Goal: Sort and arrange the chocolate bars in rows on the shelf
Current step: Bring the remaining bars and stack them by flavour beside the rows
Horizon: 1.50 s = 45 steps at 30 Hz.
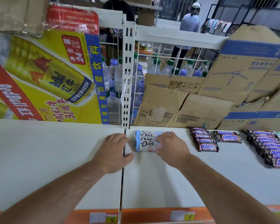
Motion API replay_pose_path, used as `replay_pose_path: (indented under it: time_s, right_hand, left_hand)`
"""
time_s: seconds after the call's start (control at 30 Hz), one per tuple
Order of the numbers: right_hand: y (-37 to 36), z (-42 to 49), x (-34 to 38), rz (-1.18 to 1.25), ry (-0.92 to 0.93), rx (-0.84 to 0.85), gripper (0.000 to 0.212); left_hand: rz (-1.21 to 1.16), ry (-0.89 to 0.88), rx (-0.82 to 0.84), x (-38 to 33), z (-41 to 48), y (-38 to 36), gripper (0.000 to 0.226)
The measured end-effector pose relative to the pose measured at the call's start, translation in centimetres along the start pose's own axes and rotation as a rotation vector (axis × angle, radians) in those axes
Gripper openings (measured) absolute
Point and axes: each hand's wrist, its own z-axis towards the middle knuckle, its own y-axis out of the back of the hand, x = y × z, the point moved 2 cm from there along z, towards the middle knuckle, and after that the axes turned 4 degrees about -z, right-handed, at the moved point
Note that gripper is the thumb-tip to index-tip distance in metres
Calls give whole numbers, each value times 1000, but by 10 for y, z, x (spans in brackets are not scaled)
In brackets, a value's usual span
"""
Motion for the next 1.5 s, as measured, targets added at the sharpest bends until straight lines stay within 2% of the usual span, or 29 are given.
replay_pose_path:
  time_s: [0.2,0.43,0.53,0.7,0.9,0.97,1.03,1.2,1.5]
  right_hand:
    - [8,-31,8,-16,-24,-48,48]
    - [11,-80,9,-11,48,143,55]
    - [13,-99,16,59,62,162,53]
    - [12,-139,40,152,118,144,48]
    - [22,-171,89,242,189,126,53]
    - [26,-178,107,261,210,120,56]
    - [29,-181,125,256,251,107,59]
    - [32,-173,181,232,348,100,60]
    - [29,-100,357,220,465,111,62]
  left_hand:
    - [-33,9,7,-1,-3,2,63]
    - [-1,127,86,-17,-28,17,59]
    - [5,145,134,-28,-54,27,56]
    - [26,158,89,-54,-111,54,62]
    - [66,232,91,-61,-177,85,58]
    - [59,267,93,-56,-195,96,67]
    - [50,291,89,-48,-211,106,80]
    - [22,331,9,-8,-247,128,63]
    - [49,440,-33,136,-306,193,62]
